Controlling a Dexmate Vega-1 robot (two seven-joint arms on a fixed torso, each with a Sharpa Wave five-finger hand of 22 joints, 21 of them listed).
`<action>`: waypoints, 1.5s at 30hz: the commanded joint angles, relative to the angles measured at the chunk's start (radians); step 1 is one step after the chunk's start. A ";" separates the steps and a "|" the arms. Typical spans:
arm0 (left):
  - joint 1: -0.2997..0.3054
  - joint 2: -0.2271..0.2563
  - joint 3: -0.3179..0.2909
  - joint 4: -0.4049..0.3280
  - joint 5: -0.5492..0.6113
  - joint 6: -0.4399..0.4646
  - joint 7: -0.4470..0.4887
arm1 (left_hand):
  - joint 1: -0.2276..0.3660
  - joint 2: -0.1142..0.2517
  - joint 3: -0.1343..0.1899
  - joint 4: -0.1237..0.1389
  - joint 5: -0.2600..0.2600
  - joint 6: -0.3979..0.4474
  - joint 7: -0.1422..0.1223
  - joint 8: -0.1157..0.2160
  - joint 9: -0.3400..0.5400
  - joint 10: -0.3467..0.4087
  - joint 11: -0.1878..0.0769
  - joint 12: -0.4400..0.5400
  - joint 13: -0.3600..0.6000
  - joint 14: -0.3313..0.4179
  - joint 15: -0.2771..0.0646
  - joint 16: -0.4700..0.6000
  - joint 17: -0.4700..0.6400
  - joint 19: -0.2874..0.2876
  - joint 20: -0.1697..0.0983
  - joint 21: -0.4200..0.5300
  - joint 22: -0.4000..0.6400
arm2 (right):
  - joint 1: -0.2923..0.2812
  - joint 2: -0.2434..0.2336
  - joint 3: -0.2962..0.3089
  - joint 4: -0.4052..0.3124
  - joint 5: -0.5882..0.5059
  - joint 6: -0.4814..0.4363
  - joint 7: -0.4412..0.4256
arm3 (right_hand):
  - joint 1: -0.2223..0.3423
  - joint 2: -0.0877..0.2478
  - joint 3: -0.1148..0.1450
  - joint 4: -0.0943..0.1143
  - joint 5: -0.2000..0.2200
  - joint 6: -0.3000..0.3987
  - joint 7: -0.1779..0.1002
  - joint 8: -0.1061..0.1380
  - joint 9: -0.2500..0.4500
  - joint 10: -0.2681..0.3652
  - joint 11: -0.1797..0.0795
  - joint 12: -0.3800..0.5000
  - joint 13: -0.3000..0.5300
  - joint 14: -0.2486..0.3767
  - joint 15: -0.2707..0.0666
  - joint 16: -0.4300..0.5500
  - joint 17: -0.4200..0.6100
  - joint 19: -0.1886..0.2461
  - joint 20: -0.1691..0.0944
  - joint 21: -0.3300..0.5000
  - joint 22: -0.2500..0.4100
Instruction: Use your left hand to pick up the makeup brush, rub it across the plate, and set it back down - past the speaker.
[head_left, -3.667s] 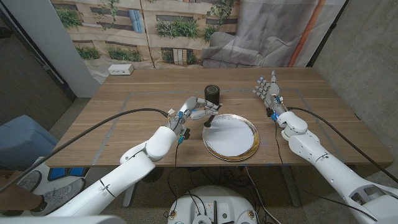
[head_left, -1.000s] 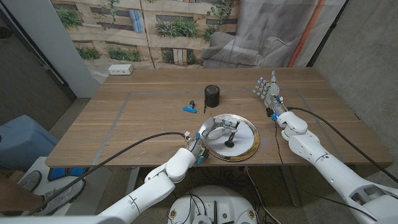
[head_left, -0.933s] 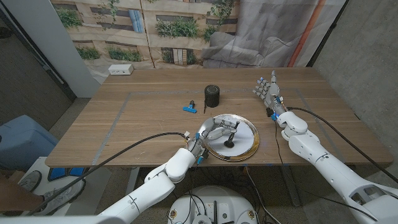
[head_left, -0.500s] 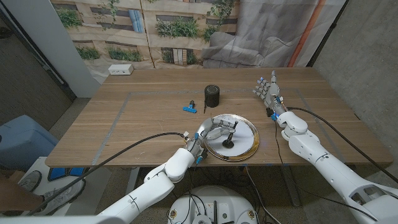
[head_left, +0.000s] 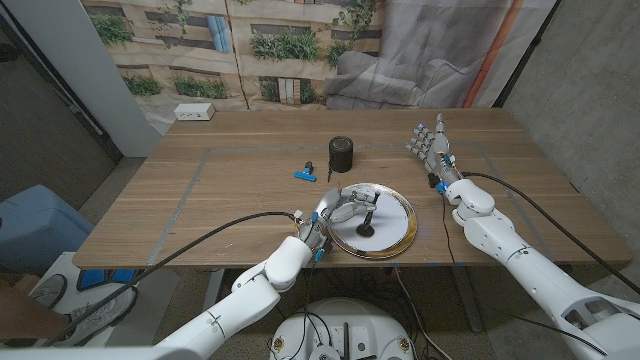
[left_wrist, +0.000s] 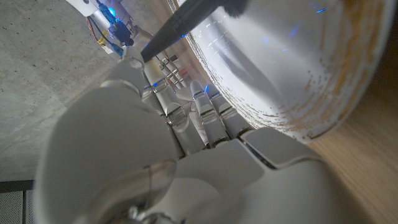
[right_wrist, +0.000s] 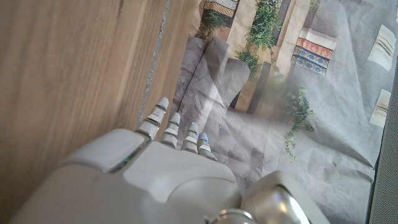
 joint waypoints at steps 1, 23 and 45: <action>-0.008 -0.001 -0.008 0.009 0.008 0.001 0.010 | 0.005 0.012 -0.004 -0.001 0.005 -0.002 0.004 0.003 0.001 -0.001 -0.005 0.006 0.003 -0.003 -0.165 0.003 0.003 -0.001 -0.062 0.002 0.002 | 0.000 0.000 0.000 0.000 0.000 0.000 0.000 | 0.005 0.100 0.000 0.005 0.004 -0.008 -0.001 0.005 0.002 -0.003 0.001 0.008 0.003 0.000 0.011 0.003 0.005 0.003 0.006 0.005 0.006; -0.041 -0.020 -0.013 0.056 0.017 -0.012 0.023 | 0.010 0.014 -0.009 -0.002 0.006 -0.002 0.005 0.004 0.001 -0.002 -0.005 0.007 0.004 -0.001 -0.166 0.003 0.003 -0.001 -0.061 0.003 0.002 | 0.000 0.000 0.000 0.000 0.000 0.000 0.000 | 0.005 0.100 0.000 0.005 0.005 -0.008 0.000 0.005 0.002 -0.004 0.002 0.007 0.003 0.000 0.011 0.003 0.005 0.002 0.007 0.004 0.006; -0.067 -0.033 -0.013 0.082 0.022 -0.008 0.035 | 0.013 0.016 -0.013 -0.002 0.006 -0.003 0.004 0.005 0.001 -0.003 -0.005 0.007 0.004 0.000 -0.166 0.003 0.003 -0.001 -0.060 0.003 0.002 | 0.000 0.000 0.000 0.000 0.000 0.000 0.000 | 0.005 0.100 0.000 0.005 0.005 -0.009 0.000 0.005 0.002 -0.004 0.003 0.007 0.003 0.000 0.011 0.003 0.005 0.002 0.007 0.005 0.006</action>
